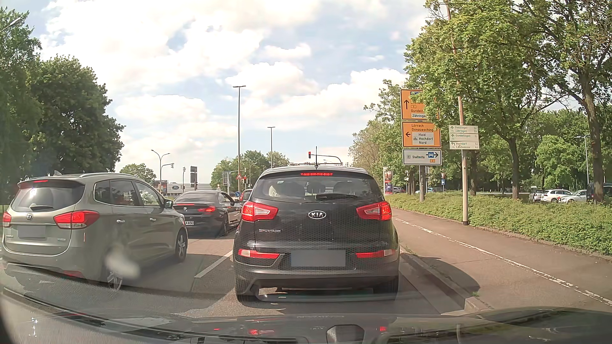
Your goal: Follow the waypoints while adhering to traffic rules and regulations
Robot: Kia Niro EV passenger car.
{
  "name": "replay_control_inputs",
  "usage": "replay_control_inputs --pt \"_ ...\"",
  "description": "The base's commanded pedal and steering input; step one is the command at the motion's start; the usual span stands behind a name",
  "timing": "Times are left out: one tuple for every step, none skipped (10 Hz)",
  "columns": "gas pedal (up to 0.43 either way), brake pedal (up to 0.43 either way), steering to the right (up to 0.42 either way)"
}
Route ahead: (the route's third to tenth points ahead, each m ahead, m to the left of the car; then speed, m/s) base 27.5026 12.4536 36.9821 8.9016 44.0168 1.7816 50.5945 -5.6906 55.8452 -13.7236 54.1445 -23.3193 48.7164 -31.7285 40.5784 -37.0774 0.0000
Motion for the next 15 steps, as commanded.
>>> replay_control_inputs --pt "0.000 0.226 0.000" --pt "0.000 0.226 0.000" --pt "0.000 0.226 0.000" --pt "0.000 0.226 -0.001" --pt "0.000 0.226 -0.004" --pt "0.000 0.226 -0.004" --pt "0.000 0.226 -0.006" --pt "0.000 0.226 -0.006" --pt "0.000 0.226 -0.007" --pt "0.000 0.226 -0.007" --pt "0.000 0.226 -0.006" --pt "0.000 0.226 -0.007" --pt "0.000 0.226 -0.006" --pt "0.000 0.226 -0.007" --pt "0.000 0.226 -0.007"
